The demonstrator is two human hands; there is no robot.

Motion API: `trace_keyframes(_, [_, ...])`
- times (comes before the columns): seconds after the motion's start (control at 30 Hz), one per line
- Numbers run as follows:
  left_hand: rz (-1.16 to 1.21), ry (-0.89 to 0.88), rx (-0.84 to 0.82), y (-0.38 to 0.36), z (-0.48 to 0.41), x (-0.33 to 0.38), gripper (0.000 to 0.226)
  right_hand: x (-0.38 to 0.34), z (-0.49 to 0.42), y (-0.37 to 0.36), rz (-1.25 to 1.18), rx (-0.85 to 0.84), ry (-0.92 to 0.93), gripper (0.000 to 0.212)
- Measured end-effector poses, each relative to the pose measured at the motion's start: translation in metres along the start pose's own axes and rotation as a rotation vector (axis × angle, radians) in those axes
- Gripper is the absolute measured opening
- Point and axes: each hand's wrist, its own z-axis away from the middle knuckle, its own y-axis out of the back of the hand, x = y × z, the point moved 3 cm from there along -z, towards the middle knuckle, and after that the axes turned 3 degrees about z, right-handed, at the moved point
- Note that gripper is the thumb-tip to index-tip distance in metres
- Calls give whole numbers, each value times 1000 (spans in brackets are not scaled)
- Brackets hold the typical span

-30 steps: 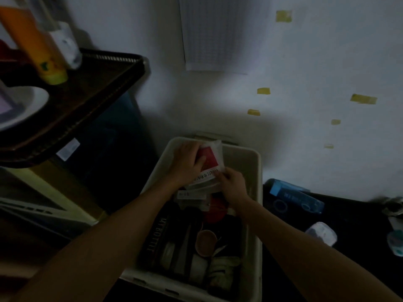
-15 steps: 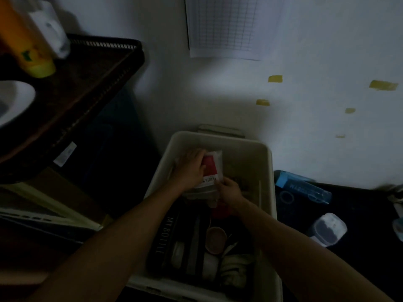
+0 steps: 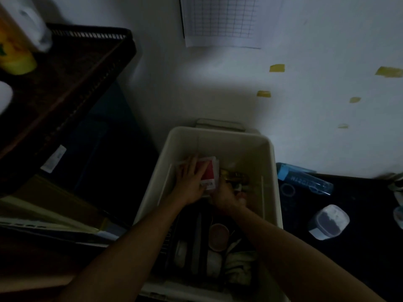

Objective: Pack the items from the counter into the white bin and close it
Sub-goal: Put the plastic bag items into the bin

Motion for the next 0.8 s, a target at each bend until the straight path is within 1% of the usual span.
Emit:
trace_keyframes(0.03, [-11,0,1,-3,0,-1,83,1,2,-2,136,28,14,60])
trace_keyframes(0.13, [-29,-5,-2,-11,0,-2,81,7,4,-13,221,-44,-4,75])
trace_keyframes(0.23, [-91,3,-11,-15,-1,-4,84,15,2,-13,406,-88,17,80])
trace_keyframes(0.3, [-132,14,-24,-17,0,-4,85,19,0,-9,451,-125,49,79])
trace_keyframes(0.4, [-101,51,-18,-18,3,0,84,20,2,-2,430,-146,104,75])
trace_keyframes(0.5, [-74,82,-23,-20,8,9,84,17,9,9,465,-131,126,62])
trace_keyframes(0.57, [-70,84,-31,-19,12,16,85,9,16,17,430,-151,200,50])
trace_keyframes(0.67, [-37,38,-12,-13,19,26,82,1,29,33,197,-157,271,36])
trace_keyframes(0.73, [-9,5,18,-8,25,33,80,-1,38,48,93,-130,320,33])
trace_keyframes(0.8, [14,-17,41,-2,31,40,80,-4,47,62,41,-126,411,37])
